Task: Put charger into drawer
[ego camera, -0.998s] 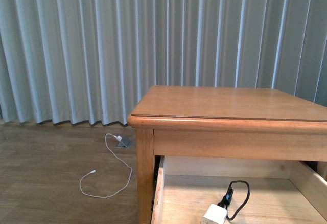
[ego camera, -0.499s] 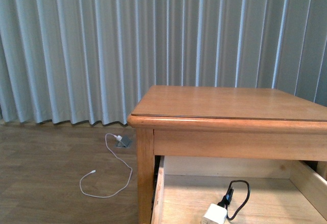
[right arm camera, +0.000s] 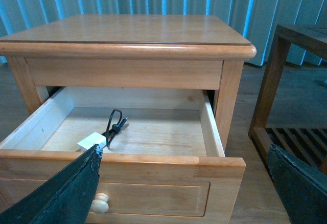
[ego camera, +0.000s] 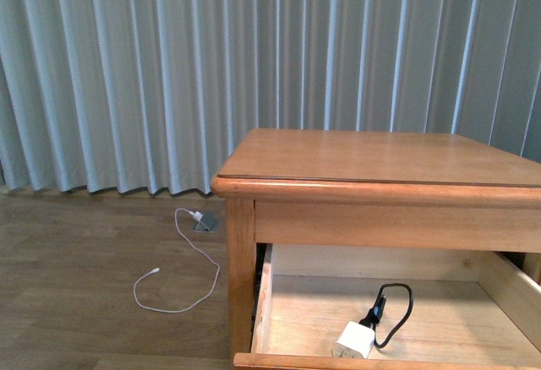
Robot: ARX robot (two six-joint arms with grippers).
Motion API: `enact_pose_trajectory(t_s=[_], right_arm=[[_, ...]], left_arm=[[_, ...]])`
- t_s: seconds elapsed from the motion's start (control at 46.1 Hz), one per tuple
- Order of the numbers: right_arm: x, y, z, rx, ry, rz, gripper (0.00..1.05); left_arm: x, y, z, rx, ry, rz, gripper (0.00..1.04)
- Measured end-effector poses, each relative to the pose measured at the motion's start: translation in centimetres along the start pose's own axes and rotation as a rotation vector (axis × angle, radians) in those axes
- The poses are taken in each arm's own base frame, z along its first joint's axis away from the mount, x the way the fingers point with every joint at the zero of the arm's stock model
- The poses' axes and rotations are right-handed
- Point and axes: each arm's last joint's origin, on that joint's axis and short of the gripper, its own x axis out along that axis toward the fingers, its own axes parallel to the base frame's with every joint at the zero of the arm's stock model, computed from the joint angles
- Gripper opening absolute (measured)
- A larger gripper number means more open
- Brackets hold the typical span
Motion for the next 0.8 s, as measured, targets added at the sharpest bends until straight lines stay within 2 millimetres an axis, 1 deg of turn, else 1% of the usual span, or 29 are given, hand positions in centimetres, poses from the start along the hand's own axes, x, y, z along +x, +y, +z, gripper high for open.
enact_pose_trajectory(t_s=[0.087, 0.13, 0.217, 0.26, 0.369, 0.412, 0.456, 0.542, 0.629, 0.672, 0.803], right_arm=[[0.0, 0.0, 0.0, 0.0, 0.0, 0.0, 0.96], [0.0, 0.0, -0.1, -0.013, 0.019, 0.016, 0.96], [0.3, 0.2, -0.5, -0.092, 0.225, 0.143, 0.96], [0.5, 0.4, -0.9, -0.105, 0.313, 0.181, 0.96], [1.4, 0.8, -1.4, -0.114, 0.43, 0.22, 0.96], [1.9, 1.0, -1.4, -0.112, 0.46, 0.237, 0.96], [2.4, 1.3, -1.4, -0.109, 0.482, 0.256, 0.96], [3.5, 2.0, -1.5, -0.098, 0.509, 0.293, 0.96], [5.2, 2.8, -1.8, -0.08, 0.541, 0.327, 0.96], [6.2, 3.1, -2.1, -0.073, 0.554, 0.333, 0.96], [10.7, 4.0, -3.2, -0.066, 0.608, 0.357, 0.96]], left_arm=[[0.0, 0.0, 0.0, 0.0, 0.0, 0.0, 0.52], [0.0, 0.0, 0.0, 0.0, 0.0, 0.0, 0.59], [0.0, 0.0, 0.0, 0.0, 0.0, 0.0, 0.73], [0.0, 0.0, 0.0, 0.0, 0.0, 0.0, 0.82], [0.0, 0.0, 0.0, 0.0, 0.0, 0.0, 0.99], [0.0, 0.0, 0.0, 0.003, 0.0, 0.0, 1.0], [0.0, 0.0, 0.0, 0.002, 0.0, 0.0, 0.98], [0.0, 0.0, 0.0, 0.003, 0.0, 0.0, 0.99], [0.0, 0.0, 0.0, 0.003, 0.0, 0.0, 0.99], [0.0, 0.0, 0.0, 0.003, 0.0, 0.0, 0.99], [0.0, 0.0, 0.0, 0.003, 0.0, 0.0, 0.99]])
